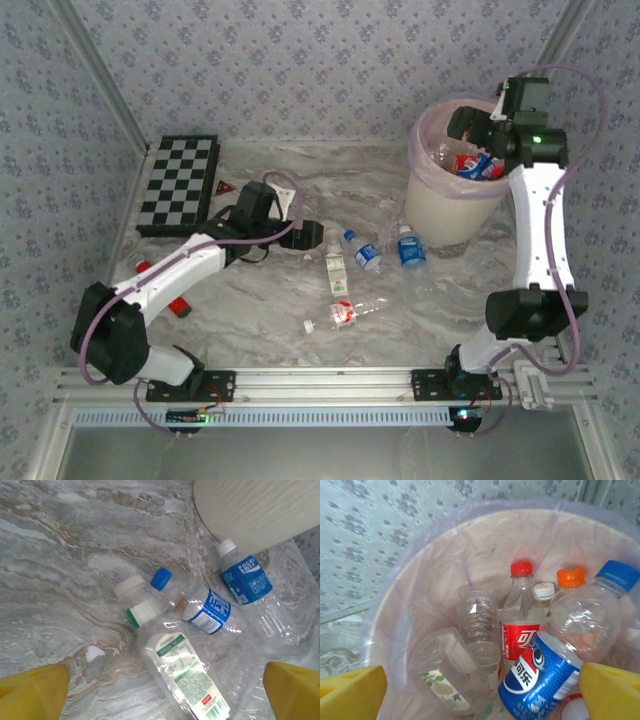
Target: Put the plastic bottles in the bin
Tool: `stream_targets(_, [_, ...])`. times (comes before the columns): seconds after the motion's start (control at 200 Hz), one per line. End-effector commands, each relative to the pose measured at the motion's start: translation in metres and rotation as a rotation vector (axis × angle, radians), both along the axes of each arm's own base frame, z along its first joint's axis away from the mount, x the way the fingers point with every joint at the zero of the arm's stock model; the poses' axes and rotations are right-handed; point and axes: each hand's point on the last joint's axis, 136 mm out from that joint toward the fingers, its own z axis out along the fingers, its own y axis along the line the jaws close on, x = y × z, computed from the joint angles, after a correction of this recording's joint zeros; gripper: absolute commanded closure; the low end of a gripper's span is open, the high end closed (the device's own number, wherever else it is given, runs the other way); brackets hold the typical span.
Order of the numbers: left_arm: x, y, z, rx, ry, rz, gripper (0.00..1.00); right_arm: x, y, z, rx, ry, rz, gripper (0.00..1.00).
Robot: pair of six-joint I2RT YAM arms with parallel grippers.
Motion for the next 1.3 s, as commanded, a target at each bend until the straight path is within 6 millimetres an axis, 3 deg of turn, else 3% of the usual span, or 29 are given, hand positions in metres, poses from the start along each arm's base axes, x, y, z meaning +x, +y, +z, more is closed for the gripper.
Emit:
stream_targets(0.0, [-0.003,-0.014,0.003,0.003,0.020,-0.008,0.01,-0.027,0.008,0.008,0.065,-0.005,0.027,0.00])
stream_targets(0.165, [-0.021,-0.032,-0.012,0.048,0.091,-0.048,0.01,-0.056,0.012,0.009,0.112,-0.040,0.026,0.00])
stream_targets(0.395, [-0.058,-0.049,-0.040,0.121,0.273,-0.017,0.01,-0.083,0.012,-0.016,0.127,0.003,0.008,0.00])
stream_targets(0.51, [-0.066,-0.053,-0.061,0.176,0.325,0.027,0.01,-0.088,0.014,-0.023,0.139,0.012,0.011,0.00])
stream_targets(0.785, [-0.072,-0.068,-0.106,0.253,0.408,0.023,0.01,-0.094,0.018,-0.031,0.155,0.028,0.026,0.00])
stream_targets(0.96, [-0.075,-0.066,-0.129,0.306,0.445,0.022,0.01,-0.097,0.016,-0.038,0.152,0.041,0.019,0.00])
stream_targets(1.144, [-0.070,-0.070,-0.139,0.306,0.439,0.031,0.02,-0.093,0.018,-0.036,0.167,0.027,0.025,0.00])
stream_targets(1.294, [-0.063,-0.062,-0.145,0.359,0.421,0.062,0.13,-0.098,0.020,-0.037,0.177,0.025,0.029,0.00])
